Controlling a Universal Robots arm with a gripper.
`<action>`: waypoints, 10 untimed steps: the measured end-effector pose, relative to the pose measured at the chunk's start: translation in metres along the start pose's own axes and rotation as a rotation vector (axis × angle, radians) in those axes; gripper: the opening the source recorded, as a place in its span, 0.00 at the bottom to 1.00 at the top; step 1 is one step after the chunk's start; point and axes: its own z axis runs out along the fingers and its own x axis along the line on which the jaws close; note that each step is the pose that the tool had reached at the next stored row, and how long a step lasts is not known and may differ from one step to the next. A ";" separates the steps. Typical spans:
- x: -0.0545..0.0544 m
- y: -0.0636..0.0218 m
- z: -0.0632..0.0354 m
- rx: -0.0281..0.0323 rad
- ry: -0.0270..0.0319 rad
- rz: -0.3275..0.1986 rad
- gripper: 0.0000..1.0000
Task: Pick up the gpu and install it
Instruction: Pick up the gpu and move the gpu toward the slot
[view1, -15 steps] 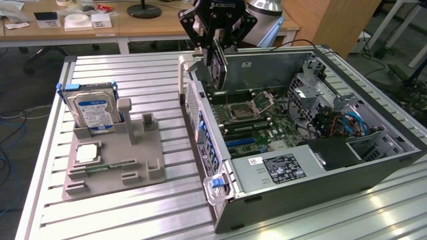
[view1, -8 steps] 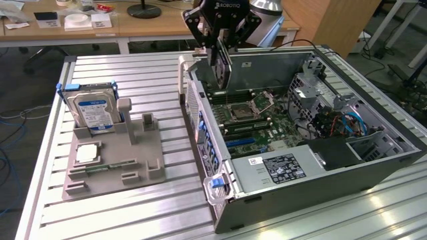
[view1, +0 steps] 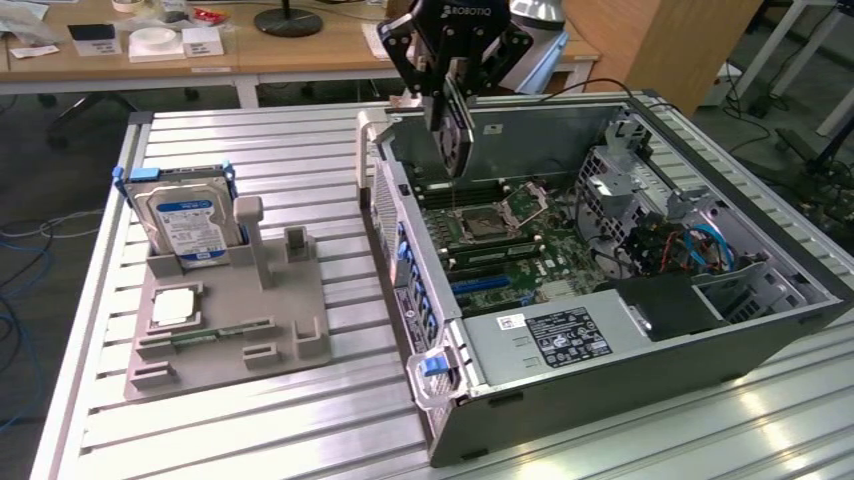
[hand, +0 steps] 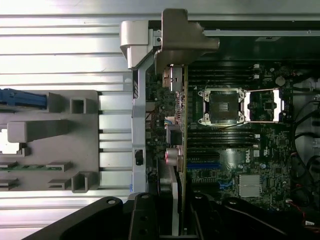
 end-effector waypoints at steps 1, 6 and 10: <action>-0.001 0.0000 0.0000 0.0000 0.0000 0.000 0.28; -0.008 0.0002 0.0000 0.0000 -0.0001 0.000 0.28; -0.013 0.0003 0.0000 0.0000 0.0000 0.000 0.28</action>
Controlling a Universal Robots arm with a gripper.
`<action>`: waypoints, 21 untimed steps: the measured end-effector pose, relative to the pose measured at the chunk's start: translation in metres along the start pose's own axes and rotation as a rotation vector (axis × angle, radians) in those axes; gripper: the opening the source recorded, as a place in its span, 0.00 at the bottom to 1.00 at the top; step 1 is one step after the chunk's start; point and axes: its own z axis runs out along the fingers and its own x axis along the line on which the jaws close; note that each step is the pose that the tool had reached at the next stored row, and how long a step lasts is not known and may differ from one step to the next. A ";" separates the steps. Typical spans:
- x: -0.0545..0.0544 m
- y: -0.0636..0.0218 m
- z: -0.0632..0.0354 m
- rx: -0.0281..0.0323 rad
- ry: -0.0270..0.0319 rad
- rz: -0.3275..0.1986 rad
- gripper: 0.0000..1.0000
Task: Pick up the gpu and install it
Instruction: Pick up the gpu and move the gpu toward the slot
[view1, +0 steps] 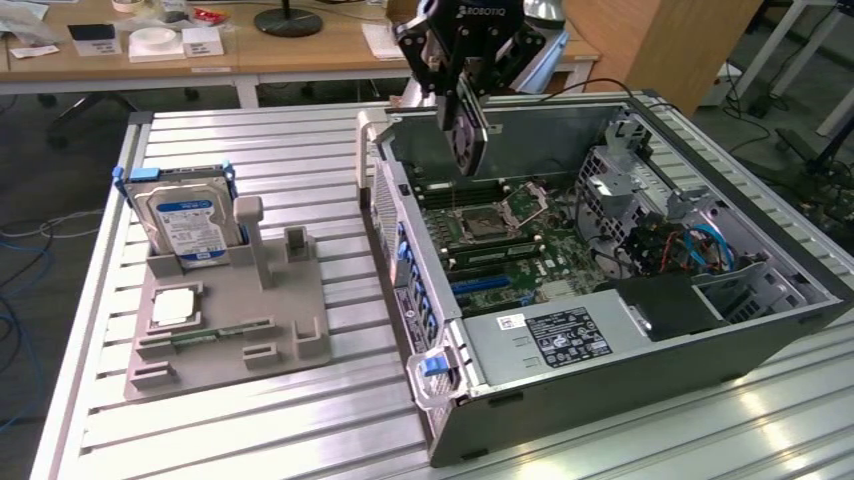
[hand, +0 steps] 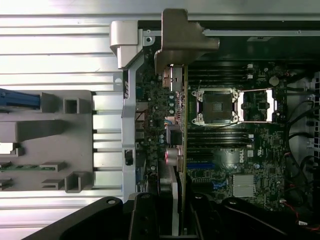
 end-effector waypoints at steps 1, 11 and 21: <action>-0.001 0.0000 0.0000 0.0000 0.0000 0.000 0.28; -0.012 0.0002 0.0000 0.0000 0.0000 0.000 0.28; -0.022 0.0001 0.0001 -0.0001 0.0000 0.000 0.28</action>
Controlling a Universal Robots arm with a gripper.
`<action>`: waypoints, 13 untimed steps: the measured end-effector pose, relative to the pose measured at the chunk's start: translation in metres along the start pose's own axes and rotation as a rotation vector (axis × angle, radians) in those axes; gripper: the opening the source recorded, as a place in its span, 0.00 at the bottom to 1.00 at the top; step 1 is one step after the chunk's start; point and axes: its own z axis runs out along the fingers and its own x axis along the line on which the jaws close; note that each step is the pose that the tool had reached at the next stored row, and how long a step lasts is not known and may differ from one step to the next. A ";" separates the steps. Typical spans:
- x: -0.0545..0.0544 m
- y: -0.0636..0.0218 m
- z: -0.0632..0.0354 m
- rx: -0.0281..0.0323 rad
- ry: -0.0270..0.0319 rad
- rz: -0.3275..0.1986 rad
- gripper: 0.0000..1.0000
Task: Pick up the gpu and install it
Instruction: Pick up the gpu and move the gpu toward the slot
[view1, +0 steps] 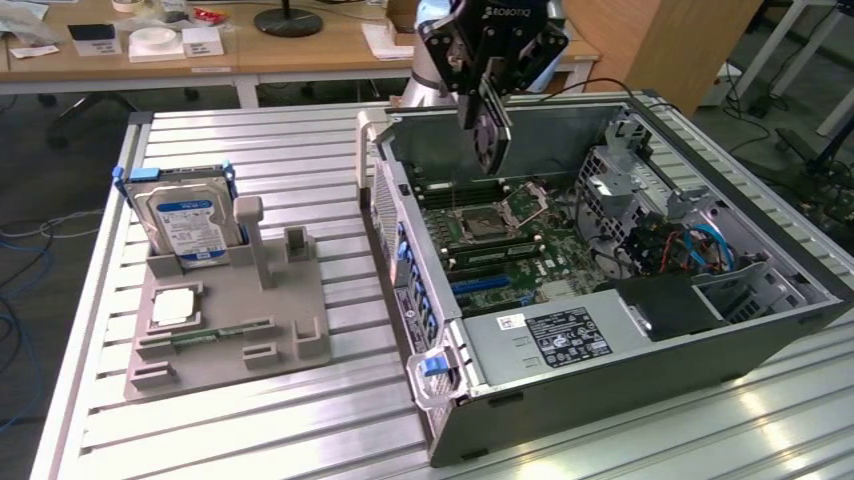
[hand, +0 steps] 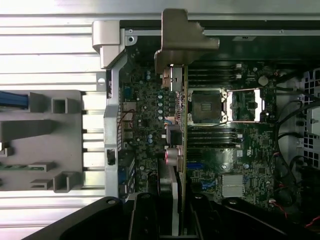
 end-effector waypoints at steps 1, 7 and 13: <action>-0.001 0.0000 0.0000 0.0000 0.0000 0.000 0.28; -0.006 -0.0003 0.0000 0.0000 0.0000 0.000 0.28; -0.011 -0.0005 0.0000 0.0000 0.0000 0.000 0.28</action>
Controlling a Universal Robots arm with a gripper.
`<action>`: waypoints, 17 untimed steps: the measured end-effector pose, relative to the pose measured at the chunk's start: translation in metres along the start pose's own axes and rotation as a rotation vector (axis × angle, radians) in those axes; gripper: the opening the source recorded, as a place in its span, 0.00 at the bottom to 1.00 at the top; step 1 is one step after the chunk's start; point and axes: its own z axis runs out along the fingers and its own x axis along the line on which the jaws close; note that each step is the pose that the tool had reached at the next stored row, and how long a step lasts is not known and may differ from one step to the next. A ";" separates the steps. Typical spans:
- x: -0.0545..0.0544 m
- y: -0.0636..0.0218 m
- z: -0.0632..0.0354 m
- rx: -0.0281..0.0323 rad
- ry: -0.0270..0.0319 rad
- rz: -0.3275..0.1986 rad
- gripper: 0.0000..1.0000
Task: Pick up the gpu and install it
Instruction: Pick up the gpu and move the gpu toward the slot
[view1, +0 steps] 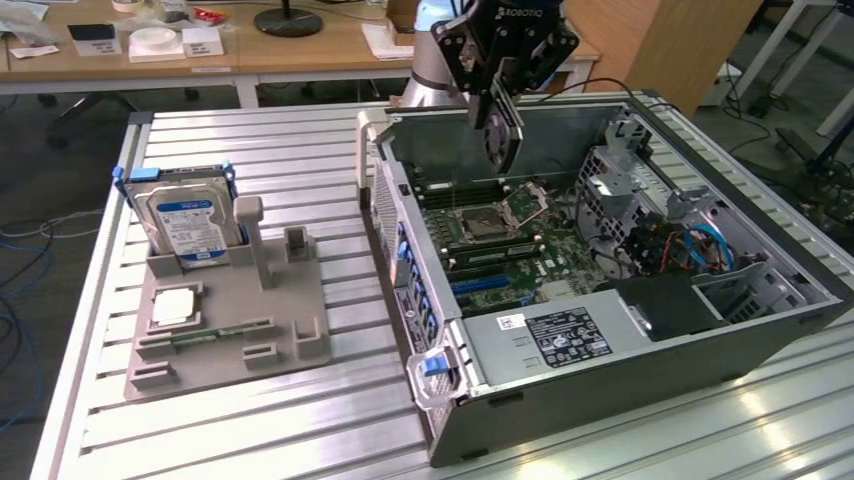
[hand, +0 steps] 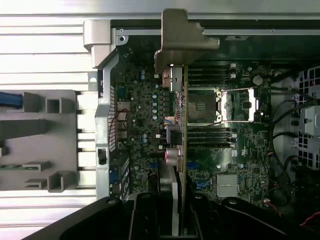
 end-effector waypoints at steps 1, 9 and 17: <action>-0.001 0.0000 0.0000 -0.0001 0.0000 0.000 0.28; -0.008 -0.0002 0.0000 0.0000 0.0000 0.000 0.28; -0.016 -0.0003 0.0000 0.0000 0.0000 0.000 0.28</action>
